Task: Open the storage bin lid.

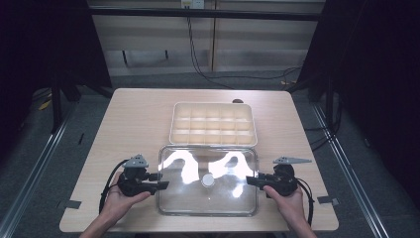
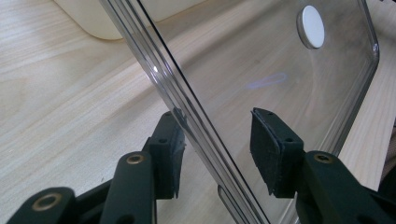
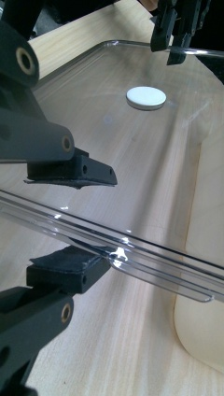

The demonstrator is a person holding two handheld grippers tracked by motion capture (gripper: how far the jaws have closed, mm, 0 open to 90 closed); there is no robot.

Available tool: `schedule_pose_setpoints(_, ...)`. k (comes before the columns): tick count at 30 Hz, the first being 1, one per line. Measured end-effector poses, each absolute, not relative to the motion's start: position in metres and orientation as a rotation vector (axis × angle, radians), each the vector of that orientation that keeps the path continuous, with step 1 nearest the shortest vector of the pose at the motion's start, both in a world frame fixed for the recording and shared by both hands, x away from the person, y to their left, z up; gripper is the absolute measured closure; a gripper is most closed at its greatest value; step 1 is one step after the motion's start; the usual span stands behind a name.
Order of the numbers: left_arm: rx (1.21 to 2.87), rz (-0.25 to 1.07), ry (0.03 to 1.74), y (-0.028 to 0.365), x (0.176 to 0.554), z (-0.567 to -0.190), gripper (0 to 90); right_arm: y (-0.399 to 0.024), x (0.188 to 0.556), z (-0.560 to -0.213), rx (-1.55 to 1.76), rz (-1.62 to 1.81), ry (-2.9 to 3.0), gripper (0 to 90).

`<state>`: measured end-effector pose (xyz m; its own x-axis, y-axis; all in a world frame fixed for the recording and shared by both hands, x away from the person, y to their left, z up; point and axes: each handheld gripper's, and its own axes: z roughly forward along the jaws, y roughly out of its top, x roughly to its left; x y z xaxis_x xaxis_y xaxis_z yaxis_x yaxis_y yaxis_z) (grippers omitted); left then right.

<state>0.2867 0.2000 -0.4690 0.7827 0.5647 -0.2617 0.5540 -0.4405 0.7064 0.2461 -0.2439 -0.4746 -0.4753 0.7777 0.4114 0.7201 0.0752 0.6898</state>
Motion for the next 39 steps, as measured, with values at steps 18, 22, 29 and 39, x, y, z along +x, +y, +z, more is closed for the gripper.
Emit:
schedule_pose_setpoints(18, 2.157, 0.010, 0.855, 0.201, 0.292, -0.479, 52.8, -0.241, 0.254, -0.488, 1.613, 1.335, 2.271, 53.5)
schedule_pose_setpoints(22, 2.166, 0.015, 0.867, 0.199, 0.293, -0.482, 52.6, -0.239, 0.255, -0.491, 1.628, 1.313, 2.278, 50.8)
schedule_pose_setpoints(29, 2.173, 0.004, 0.868, 0.197, 0.294, -0.483, 52.6, -0.239, 0.257, -0.494, 1.635, 1.286, 2.275, 47.2)
schedule_pose_setpoints(39, 2.192, -0.003, 0.862, 0.197, 0.294, -0.485, 52.0, -0.236, 0.256, -0.497, 1.620, 1.257, 2.275, 42.8)
